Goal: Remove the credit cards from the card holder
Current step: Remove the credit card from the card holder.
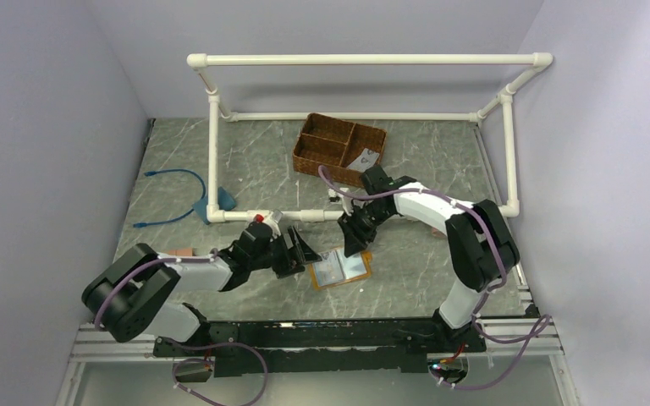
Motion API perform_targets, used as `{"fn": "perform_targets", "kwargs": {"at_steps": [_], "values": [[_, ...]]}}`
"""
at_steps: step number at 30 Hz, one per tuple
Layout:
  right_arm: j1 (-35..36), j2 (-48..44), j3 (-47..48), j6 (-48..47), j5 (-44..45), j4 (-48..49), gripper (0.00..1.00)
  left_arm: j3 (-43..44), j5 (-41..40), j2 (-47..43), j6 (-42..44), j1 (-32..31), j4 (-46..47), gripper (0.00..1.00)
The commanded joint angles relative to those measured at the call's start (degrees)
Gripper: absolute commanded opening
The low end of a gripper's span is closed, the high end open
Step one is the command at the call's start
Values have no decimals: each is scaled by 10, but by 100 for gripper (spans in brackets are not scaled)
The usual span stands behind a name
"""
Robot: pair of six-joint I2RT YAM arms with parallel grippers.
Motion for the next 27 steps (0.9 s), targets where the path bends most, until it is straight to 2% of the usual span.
{"fn": "perform_targets", "kwargs": {"at_steps": [1,6,12,20,22,27], "values": [[5,35,-10,42,-69,15,39,-12,-3,46,-31,-20,8,82],[5,56,-21,94,-65,57,40,-22,-15,65,-39,-29,36,75],[6,79,-31,134,-62,84,43,-20,-6,129,-52,-36,95,67],[6,91,-28,143,-92,87,41,-68,-5,177,-81,-39,298,55],[6,89,-28,144,-107,89,40,-65,-5,166,-75,-39,291,54],[6,90,-24,138,-139,82,39,-36,-12,133,-49,-44,207,52]]}}
